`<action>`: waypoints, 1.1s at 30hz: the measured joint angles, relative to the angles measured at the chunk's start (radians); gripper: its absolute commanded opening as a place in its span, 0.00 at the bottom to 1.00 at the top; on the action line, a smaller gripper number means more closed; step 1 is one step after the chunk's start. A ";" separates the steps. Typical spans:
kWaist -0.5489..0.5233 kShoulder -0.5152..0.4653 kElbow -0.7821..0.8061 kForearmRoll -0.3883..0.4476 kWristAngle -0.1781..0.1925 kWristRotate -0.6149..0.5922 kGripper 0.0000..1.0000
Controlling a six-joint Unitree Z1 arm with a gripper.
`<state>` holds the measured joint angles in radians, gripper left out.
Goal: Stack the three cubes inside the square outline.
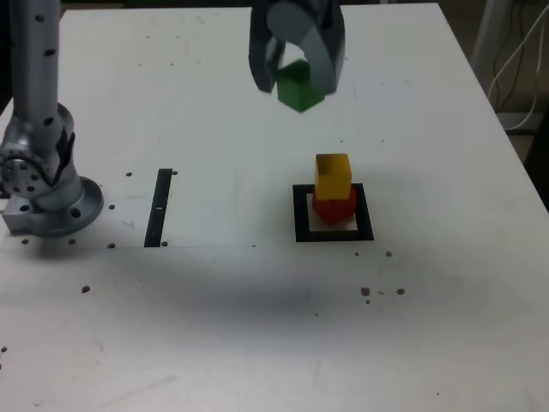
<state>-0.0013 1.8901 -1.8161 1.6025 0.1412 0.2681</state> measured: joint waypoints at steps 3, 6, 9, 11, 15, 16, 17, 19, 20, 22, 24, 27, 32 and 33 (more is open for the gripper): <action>-0.039 0.015 -0.009 0.000 -0.003 -0.005 0.11; -0.065 0.028 -0.024 0.000 0.003 -0.008 0.11; -0.099 0.044 -0.037 0.000 0.015 -0.009 0.11; -0.116 0.053 -0.046 -0.001 0.019 -0.009 0.12; -0.133 0.061 -0.047 -0.002 0.019 -0.010 0.12; -0.137 0.067 -0.047 -0.003 0.018 -0.011 0.12; -0.141 0.074 -0.048 -0.005 0.016 -0.012 0.12; -0.148 0.092 -0.051 -0.007 0.013 -0.016 0.12; -0.150 0.101 -0.054 -0.008 0.012 -0.018 0.12; -0.151 0.109 -0.057 -0.010 0.012 -0.020 0.12; -0.152 0.112 -0.058 -0.012 0.012 -0.021 0.12; -0.152 0.119 -0.058 -0.017 0.011 -0.021 0.13; -0.152 0.127 -0.062 -0.020 0.006 -0.021 0.17; -0.152 0.129 -0.061 -0.020 0.004 -0.021 0.18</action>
<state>-0.1530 2.0191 -1.8775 1.5821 0.1457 0.2472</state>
